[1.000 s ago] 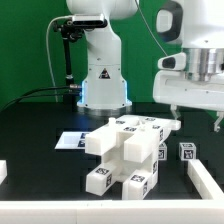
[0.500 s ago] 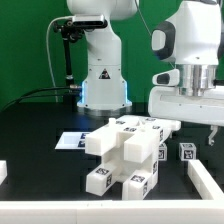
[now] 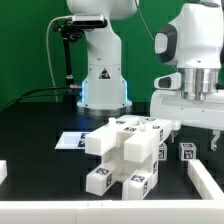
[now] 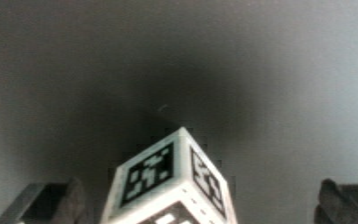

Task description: Assemble chair

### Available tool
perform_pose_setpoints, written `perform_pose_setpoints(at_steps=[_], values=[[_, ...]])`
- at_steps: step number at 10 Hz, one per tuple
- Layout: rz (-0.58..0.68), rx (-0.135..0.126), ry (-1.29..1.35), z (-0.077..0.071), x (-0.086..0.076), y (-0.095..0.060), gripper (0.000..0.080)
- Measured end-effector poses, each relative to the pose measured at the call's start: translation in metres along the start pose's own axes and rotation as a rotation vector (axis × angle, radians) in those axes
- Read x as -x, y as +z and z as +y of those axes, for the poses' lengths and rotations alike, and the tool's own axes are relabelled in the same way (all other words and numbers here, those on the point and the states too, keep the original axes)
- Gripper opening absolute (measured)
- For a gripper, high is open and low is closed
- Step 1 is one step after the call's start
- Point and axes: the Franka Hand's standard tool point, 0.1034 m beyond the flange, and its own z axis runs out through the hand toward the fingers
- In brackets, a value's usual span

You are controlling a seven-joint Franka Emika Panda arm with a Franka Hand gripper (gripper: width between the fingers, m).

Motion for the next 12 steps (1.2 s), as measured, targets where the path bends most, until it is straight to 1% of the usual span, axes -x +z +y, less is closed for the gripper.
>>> perform_pose_setpoints(at_steps=[4,6,8,9,10,12], values=[[-0.005,0.016,0.001,0.0042,0.003,0.0098,0.0649],[-0.005,0.016,0.001,0.0045,0.0026,0.0098,0.0649],[-0.006,0.016,-0.003,0.0049,0.0025,0.01,0.0374],[-0.006,0.016,-0.005,0.005,0.0024,0.01,0.0374],[-0.006,0.016,-0.007,0.005,0.0024,0.01,0.0284],[-0.006,0.016,-0.009,0.005,0.0024,0.01,0.0284]])
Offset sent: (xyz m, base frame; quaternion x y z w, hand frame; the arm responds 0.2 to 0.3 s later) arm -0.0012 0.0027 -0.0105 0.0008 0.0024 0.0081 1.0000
